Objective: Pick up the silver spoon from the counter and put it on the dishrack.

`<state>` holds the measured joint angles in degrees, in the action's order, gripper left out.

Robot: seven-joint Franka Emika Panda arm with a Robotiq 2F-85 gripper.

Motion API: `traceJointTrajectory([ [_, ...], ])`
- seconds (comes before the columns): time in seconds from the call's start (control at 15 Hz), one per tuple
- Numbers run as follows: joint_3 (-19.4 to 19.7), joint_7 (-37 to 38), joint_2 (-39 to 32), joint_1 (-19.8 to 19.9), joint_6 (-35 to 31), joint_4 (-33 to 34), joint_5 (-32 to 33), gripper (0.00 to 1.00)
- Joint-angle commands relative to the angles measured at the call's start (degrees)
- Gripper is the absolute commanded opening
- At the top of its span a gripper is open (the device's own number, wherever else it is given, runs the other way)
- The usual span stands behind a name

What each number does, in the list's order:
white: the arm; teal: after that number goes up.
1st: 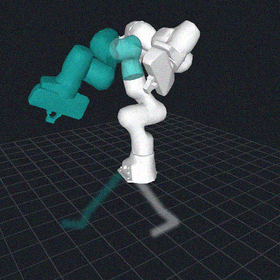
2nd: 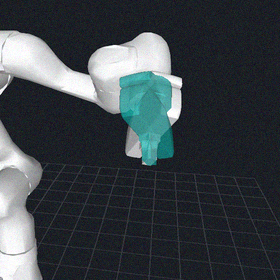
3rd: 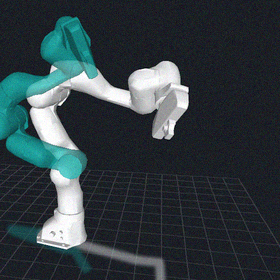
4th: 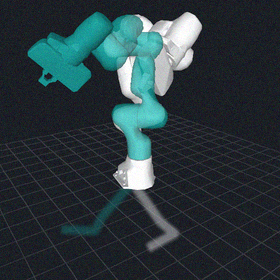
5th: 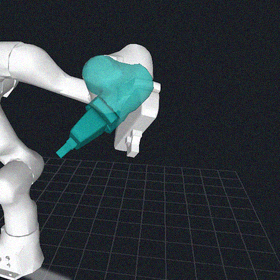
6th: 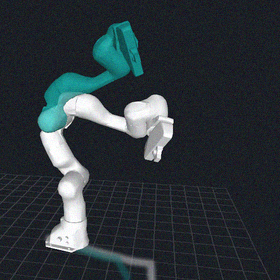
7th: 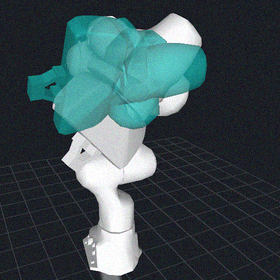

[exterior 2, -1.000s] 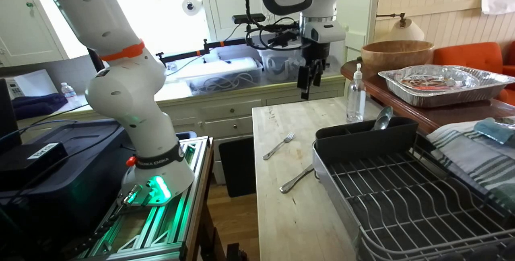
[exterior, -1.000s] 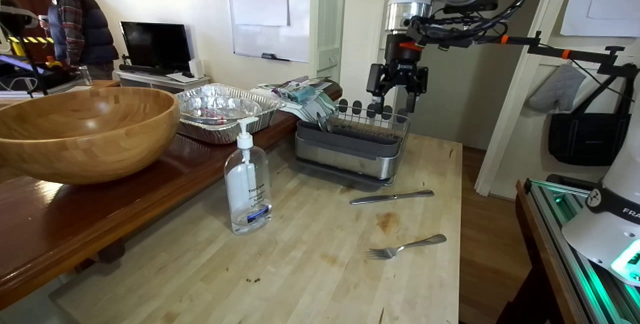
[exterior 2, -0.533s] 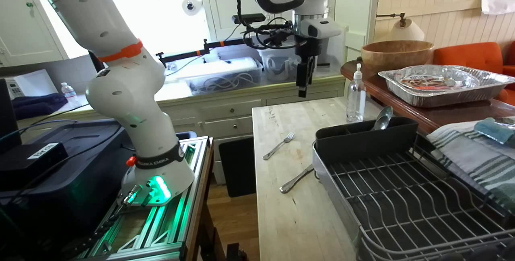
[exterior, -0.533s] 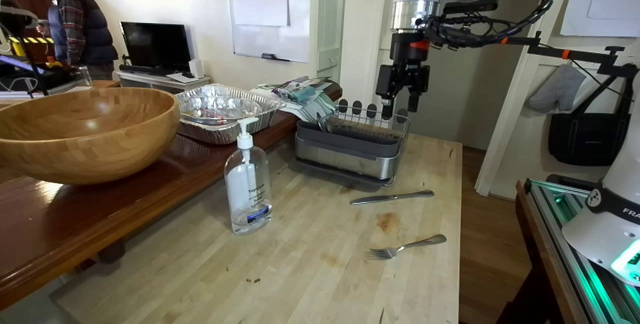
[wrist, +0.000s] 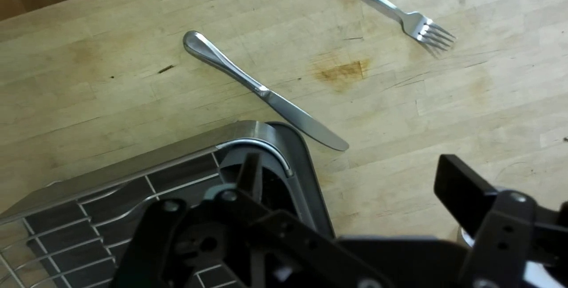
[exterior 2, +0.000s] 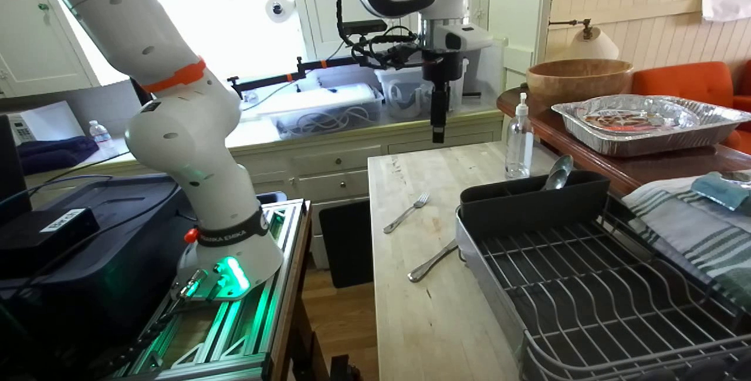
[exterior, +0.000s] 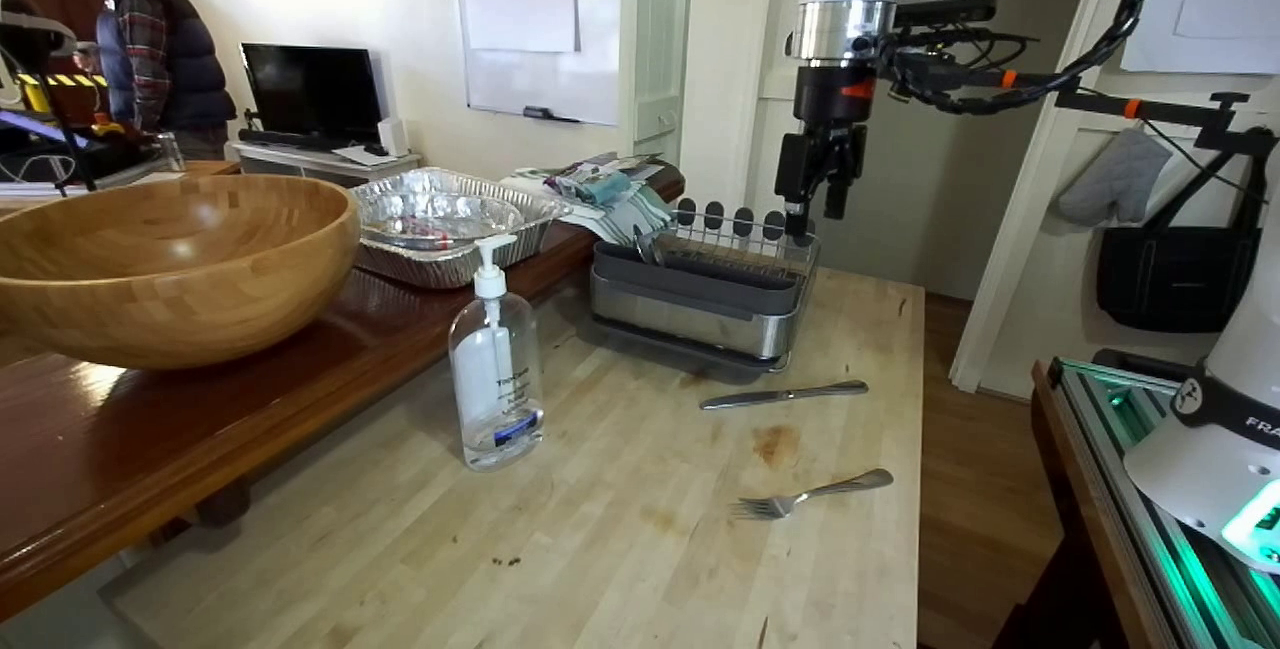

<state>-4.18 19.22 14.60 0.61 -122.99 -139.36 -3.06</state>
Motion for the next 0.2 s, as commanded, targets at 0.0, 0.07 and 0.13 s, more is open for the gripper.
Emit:
traceJointTrajectory([
  [0.0, 0.2, 0.0, 0.0, -0.2, 0.1, 0.1, 0.0, 1.0],
  [0.07, 0.2, 0.0, 0.0, -0.2, 0.1, 0.1, 0.0, 1.0],
  [0.13, 0.2, 0.0, 0.0, -0.2, 0.1, 0.1, 0.0, 1.0],
])
